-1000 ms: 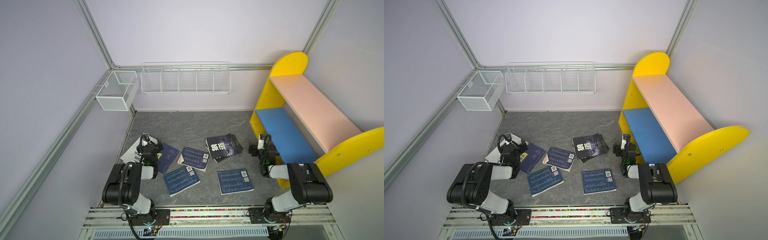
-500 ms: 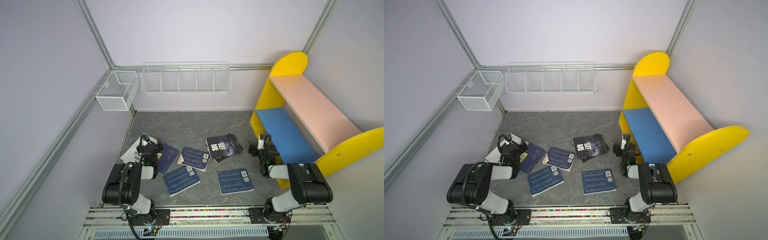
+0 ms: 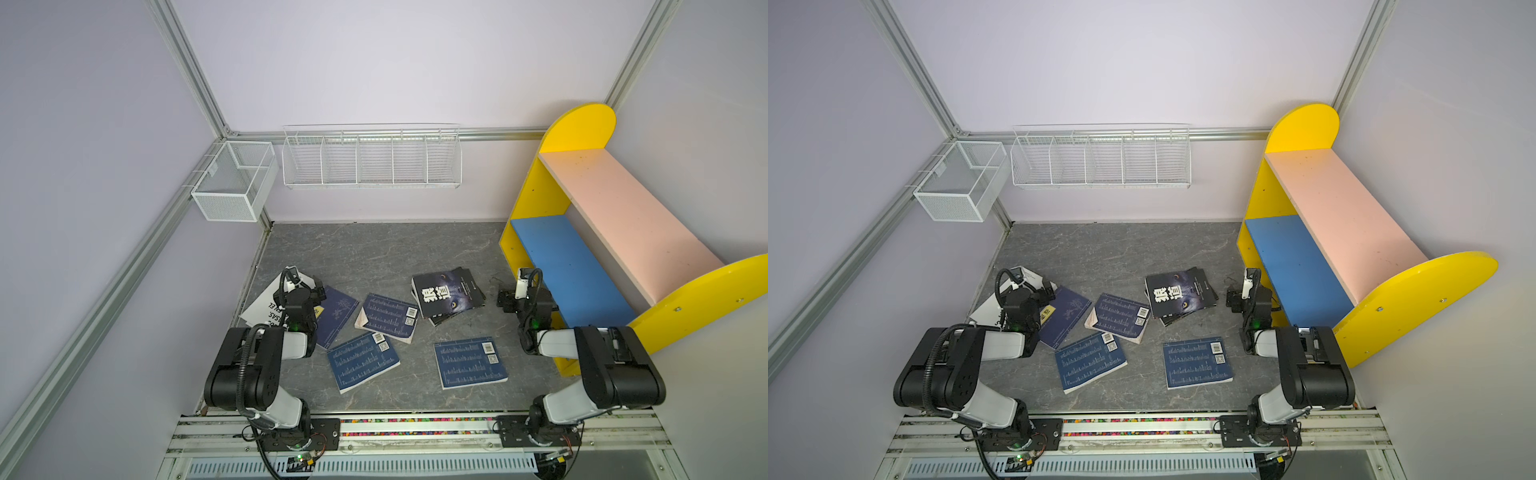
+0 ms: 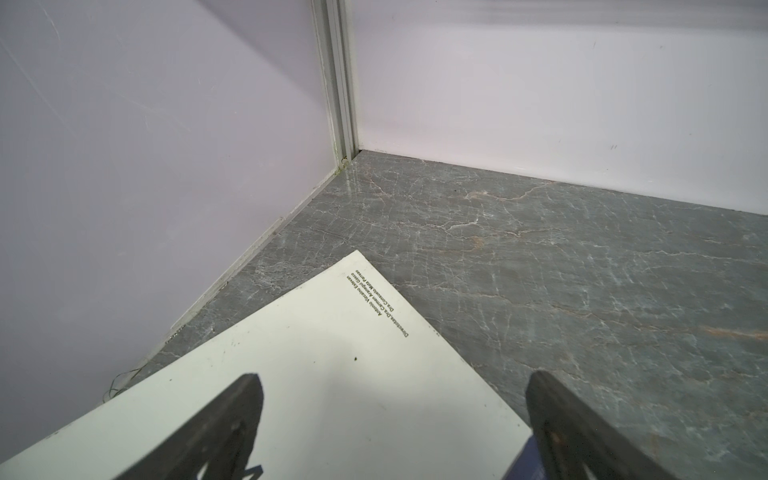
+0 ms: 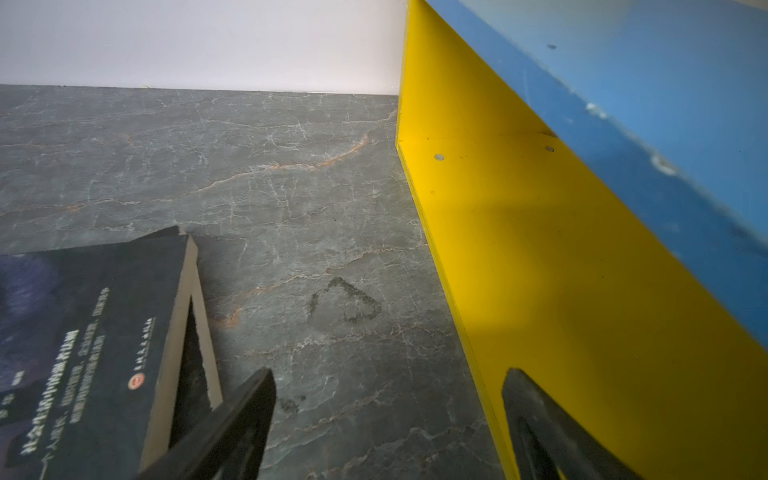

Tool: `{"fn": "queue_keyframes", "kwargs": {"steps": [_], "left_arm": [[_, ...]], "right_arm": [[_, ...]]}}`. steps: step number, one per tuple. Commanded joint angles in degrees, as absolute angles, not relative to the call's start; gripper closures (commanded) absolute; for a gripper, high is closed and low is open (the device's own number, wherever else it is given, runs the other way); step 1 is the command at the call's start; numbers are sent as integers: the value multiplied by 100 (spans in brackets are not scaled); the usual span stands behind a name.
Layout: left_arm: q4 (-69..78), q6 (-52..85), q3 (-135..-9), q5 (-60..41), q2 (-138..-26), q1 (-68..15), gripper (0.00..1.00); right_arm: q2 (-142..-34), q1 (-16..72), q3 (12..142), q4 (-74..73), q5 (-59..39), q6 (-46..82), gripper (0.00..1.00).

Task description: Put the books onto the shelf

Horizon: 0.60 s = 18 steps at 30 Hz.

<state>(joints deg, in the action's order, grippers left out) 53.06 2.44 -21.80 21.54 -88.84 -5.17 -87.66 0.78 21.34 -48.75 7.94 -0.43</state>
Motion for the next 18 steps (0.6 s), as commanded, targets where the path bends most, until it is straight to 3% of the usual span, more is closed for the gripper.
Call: {"fn": "queue_keyframes", "kwargs": {"steps": [1, 4, 7, 10, 14, 18], "left_arm": [[5361, 183, -2193, 2127, -8932, -510, 1], [5256, 98, -2233, 2165, -8790, -563, 1], [3767, 10, -2771, 2287, -8058, -690, 1], [2048, 560, -3514, 2200, -7348, -692, 1], [-218, 1974, -4447, 766, -6742, -820, 1], [-619, 3295, -4354, 26, -6453, -1786, 1]], "right_arm": [[-8752, 55, 2191, -5032, 901, -129, 12], [-8357, 78, 2561, -4005, 1100, -66, 12], [-7825, 87, 3230, -2281, 995, 161, 12], [-7276, 153, 3430, -1609, 537, 460, 12], [-6656, 376, 3804, -494, -154, 1289, 12], [-6181, 953, 3952, 237, -549, 2032, 12]]}}
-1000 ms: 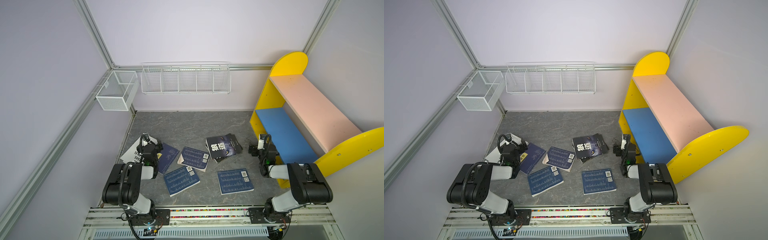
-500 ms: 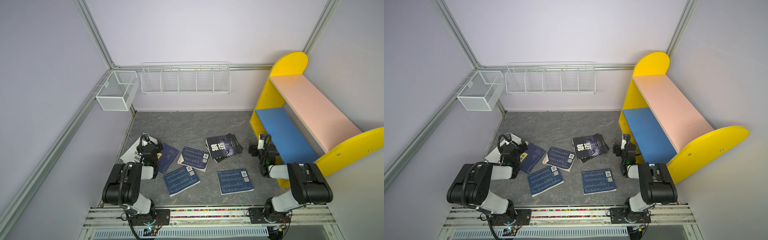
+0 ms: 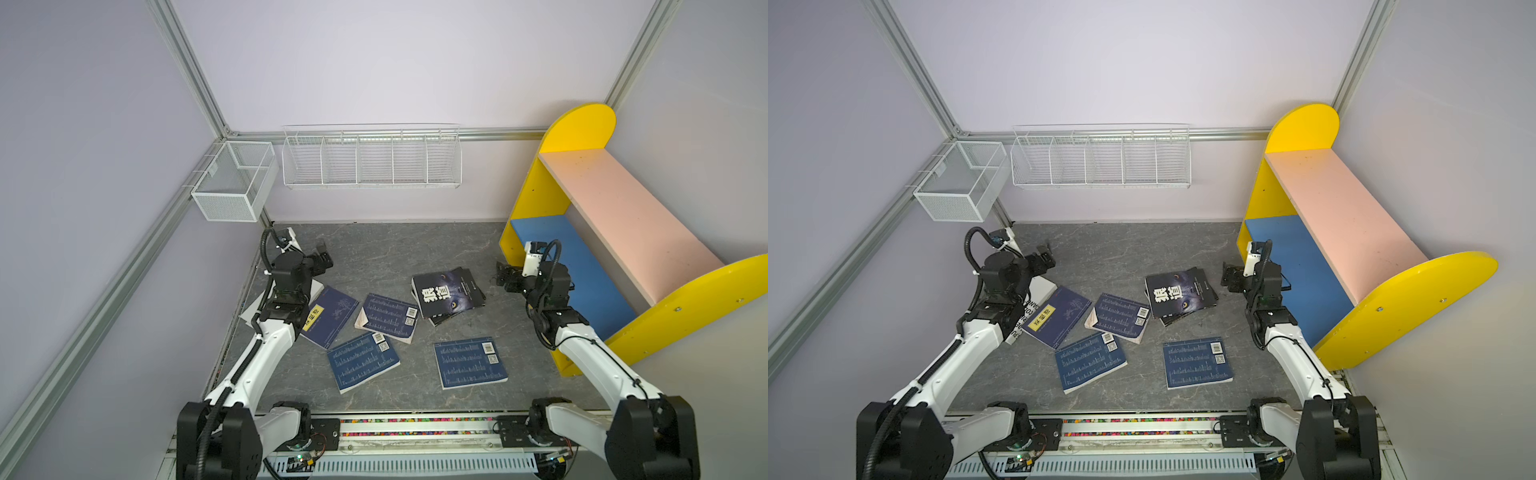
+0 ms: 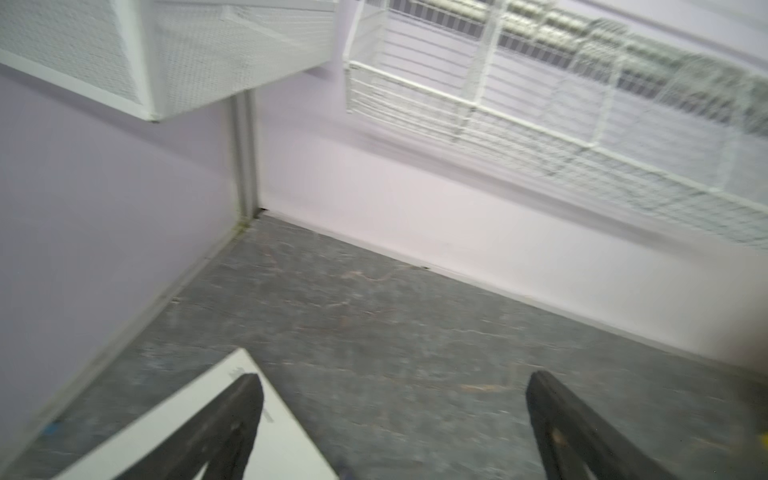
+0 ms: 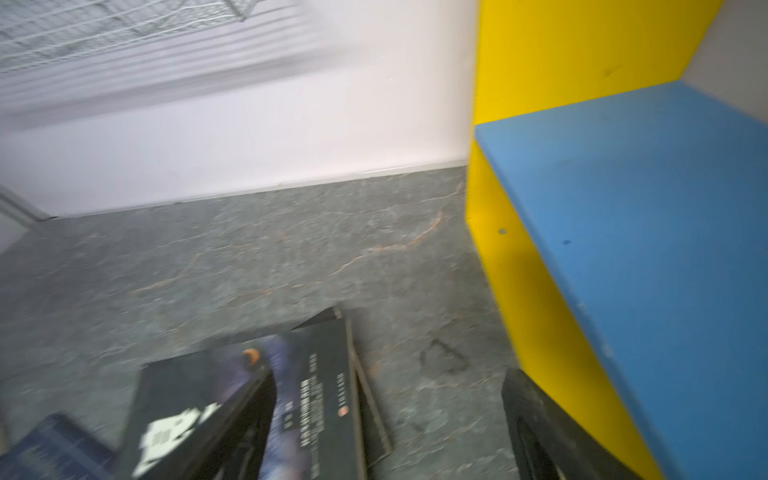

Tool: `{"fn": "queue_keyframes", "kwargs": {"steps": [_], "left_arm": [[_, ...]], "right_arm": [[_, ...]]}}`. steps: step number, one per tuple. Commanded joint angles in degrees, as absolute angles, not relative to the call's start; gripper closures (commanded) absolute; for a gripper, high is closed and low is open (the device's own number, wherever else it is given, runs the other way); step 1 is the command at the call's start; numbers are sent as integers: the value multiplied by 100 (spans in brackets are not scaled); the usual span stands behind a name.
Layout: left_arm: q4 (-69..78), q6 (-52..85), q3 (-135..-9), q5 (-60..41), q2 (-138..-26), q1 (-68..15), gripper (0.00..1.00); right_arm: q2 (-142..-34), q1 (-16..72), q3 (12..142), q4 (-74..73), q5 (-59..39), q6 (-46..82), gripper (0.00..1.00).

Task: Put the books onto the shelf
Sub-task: 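Reach both grippers toward the black wolf-eye book from opposite sides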

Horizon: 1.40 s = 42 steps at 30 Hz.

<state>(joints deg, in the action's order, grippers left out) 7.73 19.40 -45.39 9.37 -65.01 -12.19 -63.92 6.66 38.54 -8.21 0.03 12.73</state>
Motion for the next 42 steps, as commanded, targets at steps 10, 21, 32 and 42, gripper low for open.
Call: {"fn": "queue_keyframes", "kwargs": {"steps": [10, 21, 32, 42], "left_arm": [[882, 6554, -3078, 666, -6429, -4787, 1], [1239, 6912, -3270, 1055, -6820, -5326, 1], [1619, 6418, -3837, -476, -7878, -4606, 12], [1292, 4897, -5069, -1575, -9704, -4531, 13]], "right_arm": [[-5368, 3356, 3769, 1451, -74, 4284, 12], [-4762, 4812, 3367, 1806, 1359, 5302, 12], [-5851, 4553, 4596, 2853, 2372, 3886, 11], [-7601, 2997, 5337, 2127, 1202, 2587, 11]]}}
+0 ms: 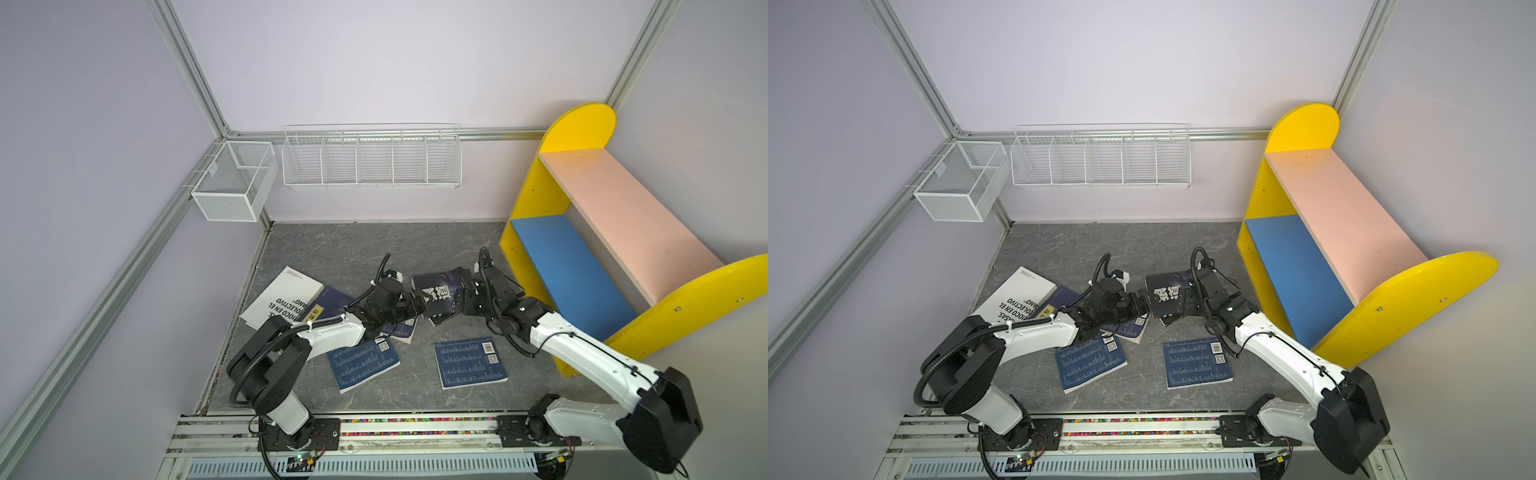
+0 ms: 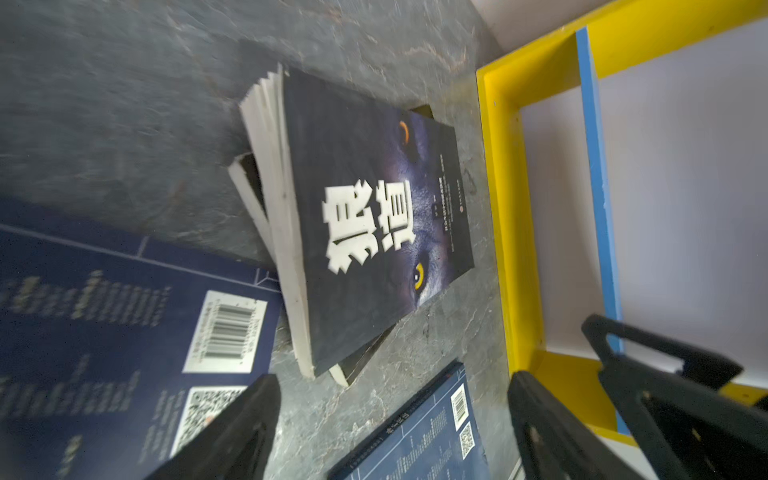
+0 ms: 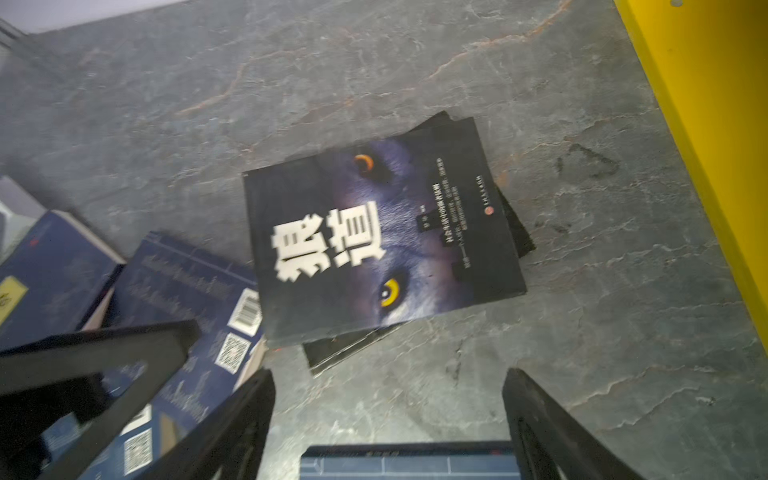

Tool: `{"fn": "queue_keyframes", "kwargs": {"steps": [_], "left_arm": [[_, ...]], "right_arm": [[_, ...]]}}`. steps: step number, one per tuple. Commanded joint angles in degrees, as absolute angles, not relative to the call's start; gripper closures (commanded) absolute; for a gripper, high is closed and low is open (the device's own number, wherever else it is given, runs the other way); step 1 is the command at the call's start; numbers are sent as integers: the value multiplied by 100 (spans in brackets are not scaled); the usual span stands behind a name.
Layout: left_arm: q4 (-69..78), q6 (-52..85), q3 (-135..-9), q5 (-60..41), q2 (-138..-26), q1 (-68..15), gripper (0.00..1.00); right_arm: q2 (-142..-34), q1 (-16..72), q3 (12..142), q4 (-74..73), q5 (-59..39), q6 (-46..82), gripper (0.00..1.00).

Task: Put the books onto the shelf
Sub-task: 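Reach both grippers toward the black wolf-eye book from opposite sides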

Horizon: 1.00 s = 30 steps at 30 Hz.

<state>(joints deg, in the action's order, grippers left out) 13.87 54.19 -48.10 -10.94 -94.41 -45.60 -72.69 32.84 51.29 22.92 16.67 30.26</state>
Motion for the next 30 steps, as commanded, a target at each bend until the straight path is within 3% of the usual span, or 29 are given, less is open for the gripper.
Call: {"fn": "queue_keyframes", "kwargs": {"steps": [1, 20, 26, 30], "left_arm": [[1333, 4878, -5148, -1592, -9847, -4527, 13], [1322, 4892, -5680, -1345, -10956, -4502, 13], [1462, 4941, -5768, -1472, -11153, -4500, 13], [1603, 4965, -5790, -1586, -11147, -4487, 14]], "right_arm": [[-7786, 2868, 5430, 2108, 1010, 2493, 11], [-10058, 1818, 6466, 1916, 683, 1770, 10], [-10574, 1751, 6608, 1857, -120, 1665, 0], [-10653, 1753, 6491, 1679, -524, 1787, 5]]}}
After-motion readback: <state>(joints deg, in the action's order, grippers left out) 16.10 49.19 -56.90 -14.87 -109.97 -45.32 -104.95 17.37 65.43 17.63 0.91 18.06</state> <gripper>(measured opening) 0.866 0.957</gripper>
